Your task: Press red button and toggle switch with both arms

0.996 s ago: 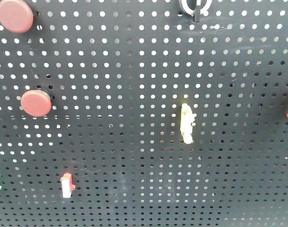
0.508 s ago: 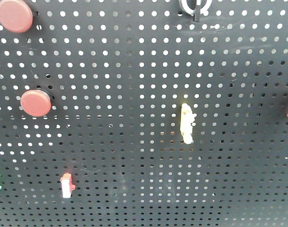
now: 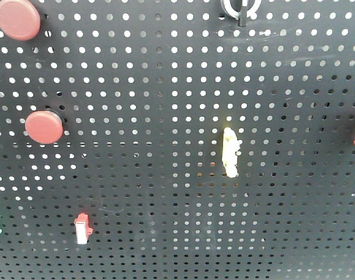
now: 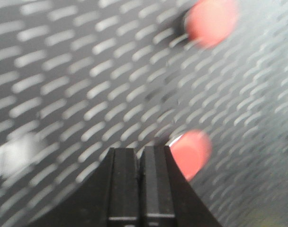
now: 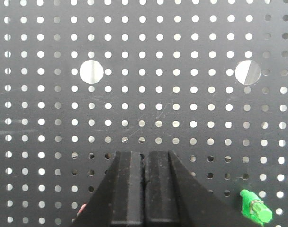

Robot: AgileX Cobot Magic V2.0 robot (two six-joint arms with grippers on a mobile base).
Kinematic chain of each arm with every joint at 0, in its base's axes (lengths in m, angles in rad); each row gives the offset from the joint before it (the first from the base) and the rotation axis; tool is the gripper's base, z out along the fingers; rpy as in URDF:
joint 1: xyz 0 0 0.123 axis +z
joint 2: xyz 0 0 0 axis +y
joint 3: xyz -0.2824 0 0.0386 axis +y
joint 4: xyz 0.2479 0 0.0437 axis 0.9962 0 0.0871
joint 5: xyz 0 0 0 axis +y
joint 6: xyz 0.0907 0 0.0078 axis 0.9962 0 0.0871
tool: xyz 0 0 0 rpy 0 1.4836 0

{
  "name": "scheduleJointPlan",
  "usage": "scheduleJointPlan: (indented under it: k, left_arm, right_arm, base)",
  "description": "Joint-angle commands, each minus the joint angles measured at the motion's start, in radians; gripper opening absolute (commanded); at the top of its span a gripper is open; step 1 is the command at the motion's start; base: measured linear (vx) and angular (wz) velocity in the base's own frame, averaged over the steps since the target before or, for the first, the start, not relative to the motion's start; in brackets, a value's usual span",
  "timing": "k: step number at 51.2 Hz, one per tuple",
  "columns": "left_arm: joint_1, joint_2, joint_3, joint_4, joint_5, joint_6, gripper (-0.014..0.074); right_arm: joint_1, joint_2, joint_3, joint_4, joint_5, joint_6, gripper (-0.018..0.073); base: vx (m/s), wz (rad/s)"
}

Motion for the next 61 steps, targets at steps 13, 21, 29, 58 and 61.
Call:
scheduleJointPlan:
  k: [13, 21, 29, 58, 61]
  left_arm:
    - [-0.002, 0.035, -0.034, -0.198, 0.040, 0.082, 0.0000]
    - [-0.064, 0.042, -0.034, -0.254, 0.020, 0.083, 0.0000]
    - [-0.173, 0.073, -0.034, -0.245, -0.004, 0.086, 0.0000]
    - [-0.418, 0.168, -0.034, -0.137, -0.296, 0.156, 0.0000]
    - [-0.418, 0.178, -0.034, -0.137, -0.314, 0.156, 0.0000]
  right_arm:
    - [-0.001, 0.008, -0.032, -0.007, -0.082, -0.004, -0.0003]
    - [-0.001, 0.008, -0.032, -0.007, -0.082, -0.004, -0.0003]
    - [-0.001, 0.008, -0.032, -0.007, -0.082, -0.004, -0.0003]
    - [-0.001, 0.008, -0.032, -0.007, -0.082, -0.004, -0.0003]
    - [-0.001, 0.008, -0.032, -0.007, -0.082, -0.004, -0.0003]
  base:
    - [0.00, 0.00]
    - [0.00, 0.00]
    - [0.00, 0.00]
    - [0.00, 0.00]
    - [0.00, 0.00]
